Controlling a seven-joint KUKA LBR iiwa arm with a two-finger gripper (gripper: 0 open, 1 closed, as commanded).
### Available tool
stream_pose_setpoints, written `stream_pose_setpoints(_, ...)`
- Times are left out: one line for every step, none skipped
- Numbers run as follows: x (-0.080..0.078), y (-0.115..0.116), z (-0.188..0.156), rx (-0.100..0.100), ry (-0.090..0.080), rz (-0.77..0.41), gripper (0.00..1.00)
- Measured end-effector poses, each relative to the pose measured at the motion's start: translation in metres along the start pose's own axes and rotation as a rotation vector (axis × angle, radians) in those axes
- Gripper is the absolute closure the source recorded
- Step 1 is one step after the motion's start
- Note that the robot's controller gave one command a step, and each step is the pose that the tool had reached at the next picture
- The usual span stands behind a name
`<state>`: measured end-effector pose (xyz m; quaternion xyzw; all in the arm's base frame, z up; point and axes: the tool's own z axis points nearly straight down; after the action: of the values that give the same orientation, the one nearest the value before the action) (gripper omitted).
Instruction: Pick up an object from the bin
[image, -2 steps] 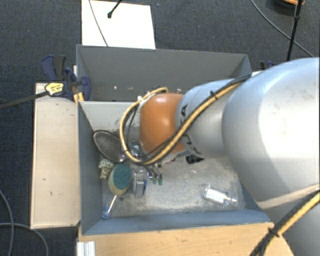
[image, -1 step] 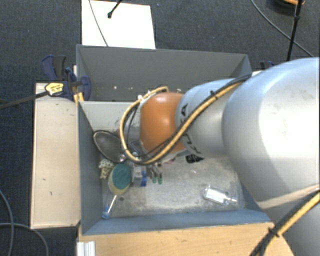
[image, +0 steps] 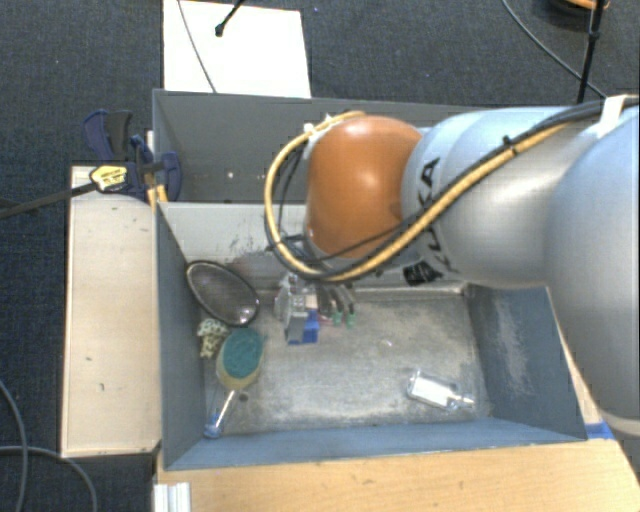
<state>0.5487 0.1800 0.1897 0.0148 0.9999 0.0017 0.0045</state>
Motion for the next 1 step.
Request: stream_pose_setpoints(0.0020,0.0041,0.0243,0.007,0.010,0.468,1.00)
